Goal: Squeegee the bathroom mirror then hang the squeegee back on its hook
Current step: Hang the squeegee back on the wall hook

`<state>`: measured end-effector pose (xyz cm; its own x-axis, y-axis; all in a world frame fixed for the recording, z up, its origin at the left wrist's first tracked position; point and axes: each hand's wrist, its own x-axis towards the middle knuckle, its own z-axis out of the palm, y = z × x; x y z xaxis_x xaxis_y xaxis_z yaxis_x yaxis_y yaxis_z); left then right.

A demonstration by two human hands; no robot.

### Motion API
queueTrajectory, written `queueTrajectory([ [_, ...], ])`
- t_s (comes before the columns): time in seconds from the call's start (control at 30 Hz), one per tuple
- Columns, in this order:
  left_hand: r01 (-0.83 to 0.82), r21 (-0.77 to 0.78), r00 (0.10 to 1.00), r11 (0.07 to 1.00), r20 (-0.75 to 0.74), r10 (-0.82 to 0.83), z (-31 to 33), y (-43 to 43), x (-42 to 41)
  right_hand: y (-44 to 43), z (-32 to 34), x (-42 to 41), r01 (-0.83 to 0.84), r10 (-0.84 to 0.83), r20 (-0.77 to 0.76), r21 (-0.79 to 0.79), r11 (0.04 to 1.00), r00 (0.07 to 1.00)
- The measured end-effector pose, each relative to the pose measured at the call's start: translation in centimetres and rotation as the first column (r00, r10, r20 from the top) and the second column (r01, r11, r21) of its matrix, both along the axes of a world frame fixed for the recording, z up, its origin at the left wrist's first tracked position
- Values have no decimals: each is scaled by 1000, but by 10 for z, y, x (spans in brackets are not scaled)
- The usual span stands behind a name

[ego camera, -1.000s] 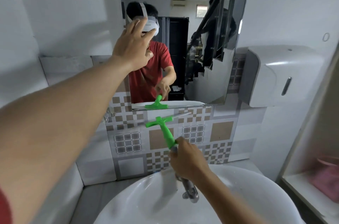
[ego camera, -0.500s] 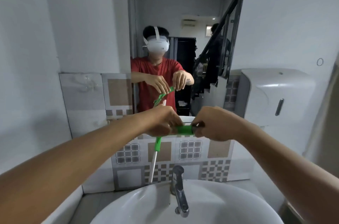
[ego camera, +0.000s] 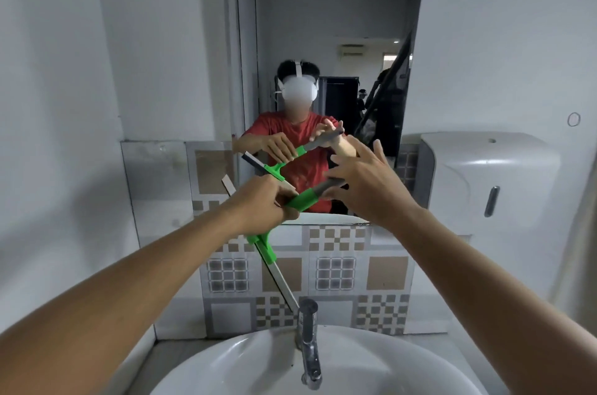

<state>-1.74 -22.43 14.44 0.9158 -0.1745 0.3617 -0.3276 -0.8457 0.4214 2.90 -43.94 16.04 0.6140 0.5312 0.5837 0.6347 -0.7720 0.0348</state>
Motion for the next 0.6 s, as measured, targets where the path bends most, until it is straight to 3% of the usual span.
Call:
queueTrajectory([
  [0.07,-43,-25,998,999,33,44,0,1,-3,4,-4,3,-25,17,45,167,986,999],
  [0.13,-67,-63,995,996,65,71,-2,1,-6,11,-6,0,-53,67,-21,401,915,998],
  [0.23,-97,-144,989,985,93,111,-6,-2,-13,23,-6,-2,-89,306,-182,713,695,934],
  [0.3,-116,-189,987,975,86,135,-9,-4,-20,31,-8,-2,-110,483,-200,835,540,852],
  [0.43,-198,-264,978,944,15,209,-21,-2,-35,51,-12,1,-104,633,-218,896,431,743],
  [0.6,-251,-459,967,853,-76,244,-46,16,-45,89,-23,5,-145,709,-294,860,488,641],
])
